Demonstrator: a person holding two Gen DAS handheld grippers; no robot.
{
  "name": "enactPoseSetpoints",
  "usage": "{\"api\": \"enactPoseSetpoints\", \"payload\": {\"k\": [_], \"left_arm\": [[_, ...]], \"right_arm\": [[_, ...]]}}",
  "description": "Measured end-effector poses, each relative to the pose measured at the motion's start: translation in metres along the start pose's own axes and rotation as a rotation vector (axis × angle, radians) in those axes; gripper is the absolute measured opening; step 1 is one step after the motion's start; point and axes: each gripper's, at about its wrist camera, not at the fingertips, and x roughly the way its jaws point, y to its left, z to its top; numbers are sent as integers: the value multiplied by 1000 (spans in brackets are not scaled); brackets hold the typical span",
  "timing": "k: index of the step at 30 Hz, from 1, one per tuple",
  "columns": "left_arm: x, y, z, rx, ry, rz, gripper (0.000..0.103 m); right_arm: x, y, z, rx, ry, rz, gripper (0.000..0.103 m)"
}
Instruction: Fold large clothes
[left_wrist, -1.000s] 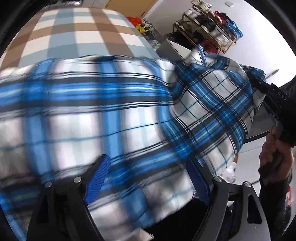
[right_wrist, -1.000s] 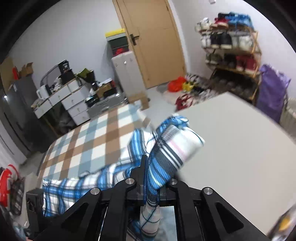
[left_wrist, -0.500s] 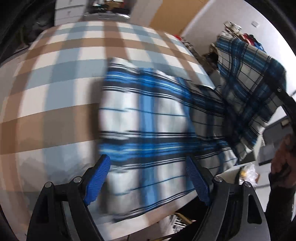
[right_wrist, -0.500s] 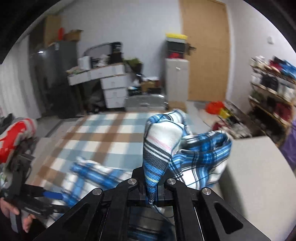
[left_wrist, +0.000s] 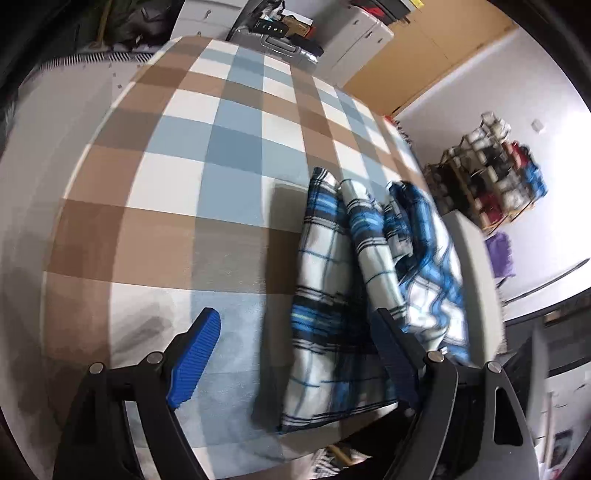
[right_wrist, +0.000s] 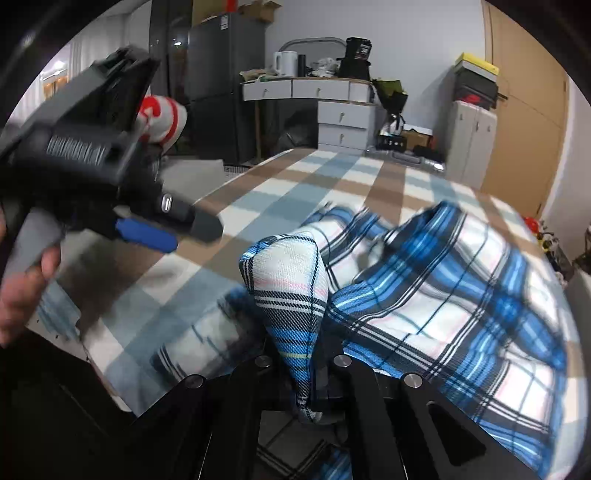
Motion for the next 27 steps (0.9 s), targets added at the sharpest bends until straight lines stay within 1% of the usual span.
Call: {"api": "enactPoseSetpoints", "payload": {"k": [2, 4, 6, 7, 8, 9, 10, 11, 12, 14, 15, 17, 20, 21, 22, 23, 24, 26, 27], "left_arm": [[-6, -10, 0, 3, -10, -88, 79], [-7, -22, 7, 15, -4, -155, 79], [-3, -39, 17, 27, 39, -207, 79], [1, -54, 23, 52, 67, -230, 81], [5, -67, 27, 86, 87, -231, 81], [13, -90, 33, 146, 115, -198, 81], [21, -103, 37, 185, 141, -164, 81], [36, -119, 43, 222, 185, -120, 81], [53, -130, 48, 238, 238, -83, 81], [89, -141, 55, 224, 348, -29, 81], [107, -144, 59, 204, 386, -2, 81], [128, -148, 65, 167, 414, 20, 81], [148, -148, 73, 134, 426, 19, 81], [152, -150, 75, 137, 416, 27, 73], [151, -153, 75, 162, 397, 44, 53], [154, -159, 72, 214, 408, 68, 7], [153, -165, 69, 236, 413, 77, 5], [151, -170, 65, 240, 405, 85, 4], [152, -174, 63, 262, 407, 94, 4]], "right_arm": [[-3, -1, -4, -32, -16, -4, 5], [-1, -2, -9, -50, 1, 15, 6], [-2, -9, -16, -27, 7, 36, 7], [0, -9, -19, -12, 18, 44, 7], [0, -10, -20, 4, 21, 48, 7], [-3, -9, -23, 13, 20, 50, 7], [-4, -10, -24, 19, 21, 46, 7], [-6, -9, -23, 22, 20, 43, 7], [-6, -8, -23, 22, 21, 38, 7], [-9, -8, -22, 30, 21, 34, 7], [-9, -9, -21, 48, 22, 37, 7], [-12, -8, -22, 62, 27, 38, 7], [-11, -11, -18, 68, 25, 34, 7], [-11, -12, -17, 71, 24, 34, 7], [-11, -13, -17, 77, 23, 37, 7], [-12, -14, -17, 81, 23, 40, 7], [-12, -15, -16, 88, 23, 42, 7], [-13, -17, -15, 99, 24, 42, 7], [-13, -19, -13, 108, 23, 43, 7]]}}
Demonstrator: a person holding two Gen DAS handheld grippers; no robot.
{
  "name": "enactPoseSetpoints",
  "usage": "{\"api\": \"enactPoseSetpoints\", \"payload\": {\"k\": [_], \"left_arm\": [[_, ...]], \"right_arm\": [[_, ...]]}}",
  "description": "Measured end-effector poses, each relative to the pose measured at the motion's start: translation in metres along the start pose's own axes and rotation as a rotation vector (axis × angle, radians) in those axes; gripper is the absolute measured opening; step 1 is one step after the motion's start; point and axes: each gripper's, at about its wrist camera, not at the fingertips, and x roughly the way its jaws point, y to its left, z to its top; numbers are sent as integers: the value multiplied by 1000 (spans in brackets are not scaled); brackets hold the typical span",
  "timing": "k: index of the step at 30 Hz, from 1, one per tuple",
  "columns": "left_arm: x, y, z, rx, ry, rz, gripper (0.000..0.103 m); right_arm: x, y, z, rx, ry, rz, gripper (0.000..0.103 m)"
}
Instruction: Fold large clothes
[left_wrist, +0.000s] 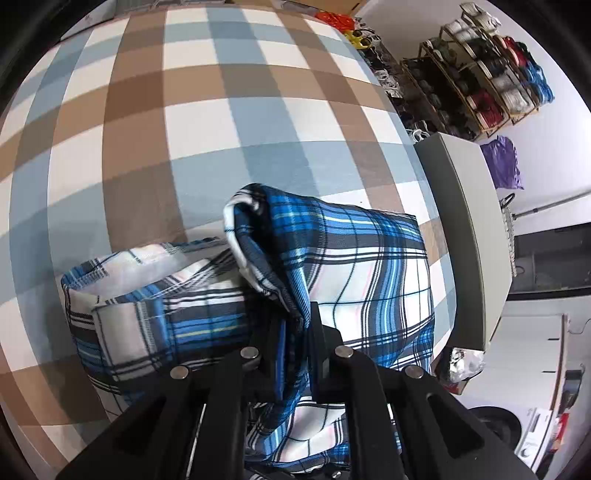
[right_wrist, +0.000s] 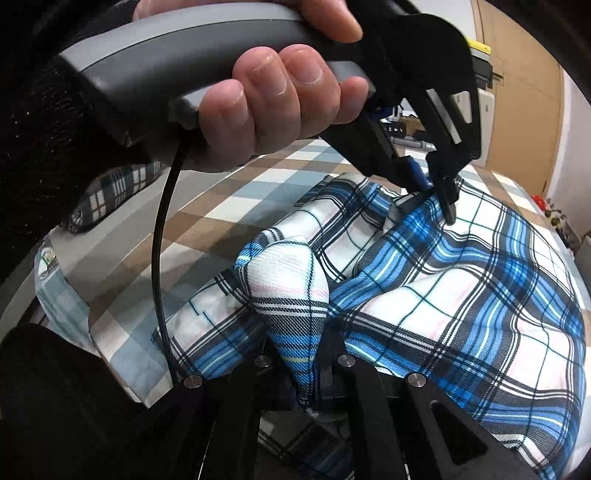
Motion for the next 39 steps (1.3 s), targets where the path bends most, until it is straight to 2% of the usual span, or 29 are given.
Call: {"api": "enactPoseSetpoints", "payload": {"k": [2, 5, 8, 11, 14, 18, 22, 23, 25, 26, 27, 29, 31, 34, 35, 37, 38, 39], "left_arm": [[1, -5, -1, 15, -6, 33, 3], [-2, -2, 2, 10, -17, 26, 1], [-12, 1, 8, -19, -15, -66, 1], [-35, -11, 8, 13, -49, -89, 1], [-53, -27, 1, 71, -67, -70, 1], [-60, -20, -13, 86, -68, -57, 1], [-54, 10, -18, 41, -68, -54, 1], [-52, 23, -20, 16, -66, -60, 1], [-57, 44, -28, -33, -69, -75, 1], [-59, 54, -31, -52, -72, -84, 1], [-61, 63, -33, -74, -79, -93, 1], [-70, 73, -38, -98, -98, -118, 0], [-80, 78, -42, -106, -109, -147, 0], [-91, 79, -48, -99, -138, -159, 0], [-88, 78, -50, -94, -122, -177, 0], [-78, 72, -54, -81, -84, -153, 0], [-69, 69, -55, -76, -59, -134, 2], [-63, 68, -56, -69, -39, -131, 8]], "right_arm": [[-1, -2, 3, 10, -4, 5, 7], [-5, -4, 8, 24, -15, 9, 6], [-32, -11, 18, 47, -141, 24, 4], [-63, -9, 29, 40, -270, 31, 4], [-75, -7, 36, 52, -314, 83, 4], [-59, 14, 37, -12, -261, 85, 4], [-20, 54, 32, -134, -116, 58, 9], [-8, 60, 28, -152, -81, 55, 13], [20, 74, 20, -180, 30, 82, 34], [30, 79, 17, -175, 80, 118, 56], [37, 81, 15, -152, 112, 157, 72], [36, 82, 18, -110, 148, 235, 82], [22, 75, 25, -53, 160, 357, 86], [-18, 41, 26, 80, 130, 546, 97], [-29, 30, 27, 108, 115, 577, 103], [-56, 2, 24, 170, 59, 608, 103], [-71, -18, 23, 209, 16, 593, 103], [-82, -37, 24, 240, -19, 560, 103]]}}
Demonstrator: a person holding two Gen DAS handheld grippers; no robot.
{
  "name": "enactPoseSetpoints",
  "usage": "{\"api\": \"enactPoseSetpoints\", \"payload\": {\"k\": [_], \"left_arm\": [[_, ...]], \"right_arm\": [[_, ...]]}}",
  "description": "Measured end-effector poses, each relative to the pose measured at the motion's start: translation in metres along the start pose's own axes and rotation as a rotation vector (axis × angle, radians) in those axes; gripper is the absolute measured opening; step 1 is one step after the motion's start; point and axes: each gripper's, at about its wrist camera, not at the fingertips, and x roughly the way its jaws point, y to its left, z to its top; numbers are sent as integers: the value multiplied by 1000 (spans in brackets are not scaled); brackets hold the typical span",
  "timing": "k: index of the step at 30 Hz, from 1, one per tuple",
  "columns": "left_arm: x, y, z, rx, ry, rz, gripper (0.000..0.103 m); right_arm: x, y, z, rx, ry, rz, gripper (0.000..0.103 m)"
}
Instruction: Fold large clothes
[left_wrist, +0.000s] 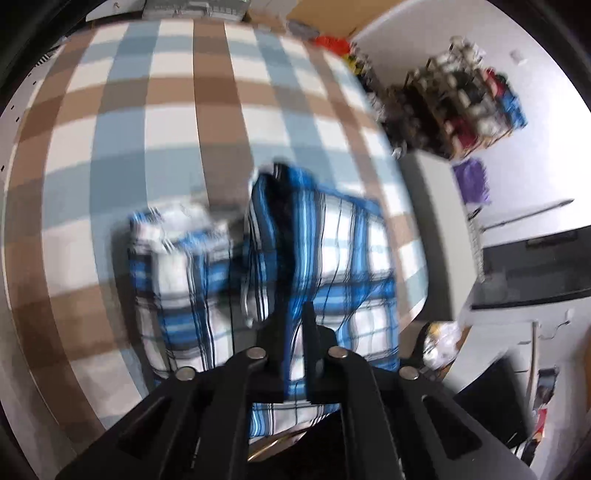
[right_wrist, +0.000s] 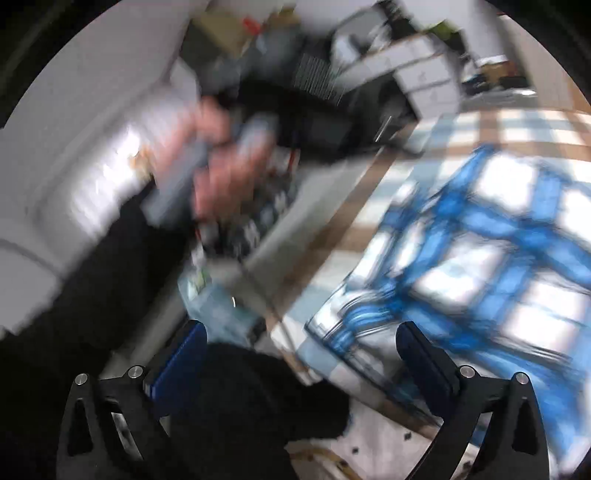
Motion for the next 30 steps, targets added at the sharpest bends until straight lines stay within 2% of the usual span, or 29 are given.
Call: {"api": "enactPoseSetpoints", "payload": {"k": [1, 2, 3, 4, 6, 11, 14, 15, 16, 18, 19, 20, 21, 22, 25, 30], "left_arm": [[9, -3, -1, 8, 18, 3, 13], [18, -7, -2, 14, 25, 18, 27], [24, -10, -1, 13, 20, 34, 35], [27, -12, 1, 5, 9, 36, 37], [33, -17, 7, -21, 9, 21, 44], [33, -27, 33, -36, -40, 55, 45], [41, -28, 47, -48, -46, 95, 48], [47, -28, 51, -54, -36, 110, 48], [53, -26, 54, -64, -26, 110, 49], [61, -22, 55, -90, 2, 82, 48], [61, -21, 54, -100, 1, 67, 48], [60, -23, 53, -97, -14, 52, 36], [58, -27, 52, -78, -22, 48, 10], [56, -32, 51, -48, -25, 67, 3], [50, -43, 46, 7, -44, 108, 2], [35, -48, 37, -47, -81, 99, 1]], "right_arm": [[-17, -6, 3, 19, -38, -52, 103], [-29, -16, 6, 36, -61, -94, 103], [-36, -27, 14, 60, -82, -139, 103], [-46, -43, 21, 108, -96, -183, 103], [-56, -67, 32, 178, -121, -211, 103], [-62, -119, 48, 348, -173, -192, 103], [-65, -145, 40, 384, -217, -162, 103], [-60, -152, 35, 419, -200, -157, 103], [-64, -159, 32, 453, -170, -149, 103], [-69, -162, 32, 457, -182, -103, 103], [-71, -160, 32, 440, -185, -116, 103], [-71, -158, 33, 422, -178, -133, 103], [-72, -156, 32, 405, -172, -145, 103], [-72, -154, 33, 386, -163, -165, 103], [-68, -156, 29, 396, -141, -176, 103], [-56, -175, 22, 506, -99, -154, 103]]}}
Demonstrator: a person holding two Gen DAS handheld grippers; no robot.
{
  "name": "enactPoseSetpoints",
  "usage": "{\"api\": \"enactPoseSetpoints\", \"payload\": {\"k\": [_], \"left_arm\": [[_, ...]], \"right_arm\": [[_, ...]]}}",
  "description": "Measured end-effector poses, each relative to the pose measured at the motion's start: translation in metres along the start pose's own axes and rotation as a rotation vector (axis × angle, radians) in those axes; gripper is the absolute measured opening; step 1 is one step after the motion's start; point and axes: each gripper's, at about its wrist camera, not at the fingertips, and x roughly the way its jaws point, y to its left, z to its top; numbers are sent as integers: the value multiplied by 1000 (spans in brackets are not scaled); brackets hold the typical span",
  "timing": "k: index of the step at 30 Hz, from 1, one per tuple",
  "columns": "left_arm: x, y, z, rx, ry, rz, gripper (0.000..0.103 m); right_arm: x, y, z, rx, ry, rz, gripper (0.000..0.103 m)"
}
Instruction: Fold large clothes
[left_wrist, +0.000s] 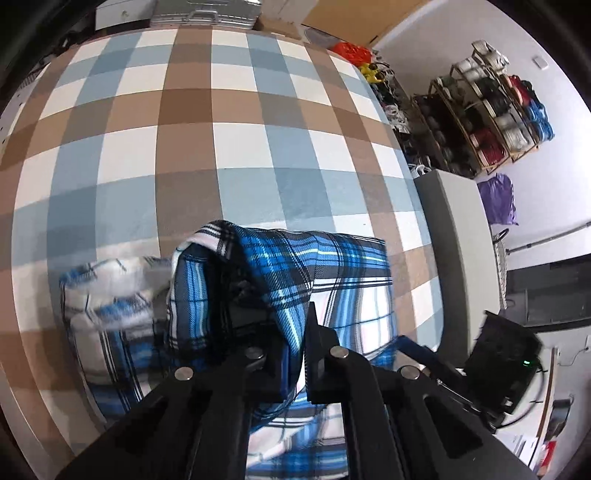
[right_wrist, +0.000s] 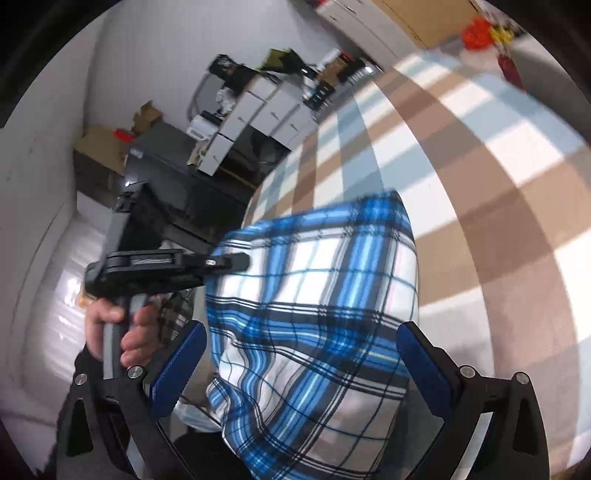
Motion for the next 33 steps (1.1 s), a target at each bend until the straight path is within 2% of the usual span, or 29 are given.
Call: {"api": "enactPoseSetpoints", "payload": {"k": [5, 8, 11, 16, 20, 26, 31, 33], "left_arm": [[-21, -20, -5, 31, -15, -66, 1], [-30, -27, -12, 56, -10, -49, 1], [-42, -32, -18, 82, -14, -62, 0], [-59, -32, -24, 93, -31, -53, 0], [-69, -16, -32, 71, -33, -28, 0], [-86, 13, -49, 35, -61, -10, 0], [-96, 45, -60, -35, -83, 9, 0], [-91, 52, -66, -42, -51, 22, 0]], "right_arm": [[-7, -2, 1, 19, -39, -11, 103], [-12, 3, 0, 15, -51, 23, 103], [-8, 8, -2, 12, -42, 52, 103], [0, 20, -2, -32, -48, 41, 103], [5, 24, -3, -36, -43, 32, 103], [23, 31, -7, -58, 10, 11, 103], [56, 38, -20, -107, 134, -46, 103], [64, 45, -25, -150, 150, -68, 103]]}}
